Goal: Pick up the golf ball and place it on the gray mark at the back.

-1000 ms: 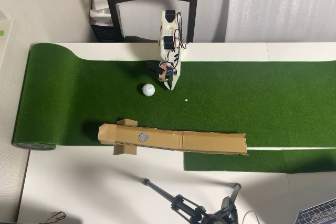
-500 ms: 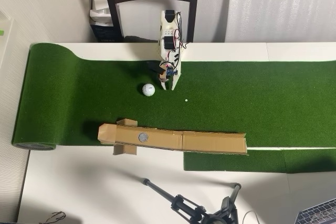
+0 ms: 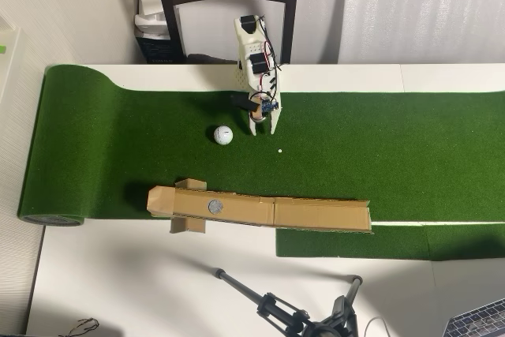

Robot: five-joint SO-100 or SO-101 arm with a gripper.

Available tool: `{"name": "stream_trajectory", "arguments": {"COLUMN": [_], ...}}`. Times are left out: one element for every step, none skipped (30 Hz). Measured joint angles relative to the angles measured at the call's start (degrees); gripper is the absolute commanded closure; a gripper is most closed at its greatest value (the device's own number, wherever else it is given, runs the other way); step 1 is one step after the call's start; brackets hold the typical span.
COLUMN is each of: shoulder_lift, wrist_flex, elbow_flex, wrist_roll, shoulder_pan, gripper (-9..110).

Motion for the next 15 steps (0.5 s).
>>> {"name": "stream_trajectory", "arguments": {"shoulder_lift": [0.0,0.0,0.0,0.0,0.0,0.0,0.0,0.0,0.0,0.0,0.0,0.0,0.0,0.0,0.0], "wrist_flex": [0.0,0.0,0.0,0.0,0.0,0.0,0.4,1.4,2.4,3.3,4.1,4.7,5.4,6.5,7.6], "elbow_flex": [-1.1,-2.2,-3.3,-4.3,-5.4,-6.3,-7.2,-8.3,-9.4,-10.5,-11.8,-13.1,-14.3,-15.9,-17.4], "wrist_roll": [0.0,0.0,0.0,0.0,0.0,0.0,0.0,0.0,0.0,0.0,0.2,0.4,0.5,0.4,0.2], "shoulder_pan": [0.0,0.0,0.0,0.0,0.0,0.0,0.0,0.0,0.0,0.0,0.0,0.0,0.0,0.0,0.0], "gripper": [79,79,79,79,79,79,79,79,79,79,79,79,79,79,79]}}
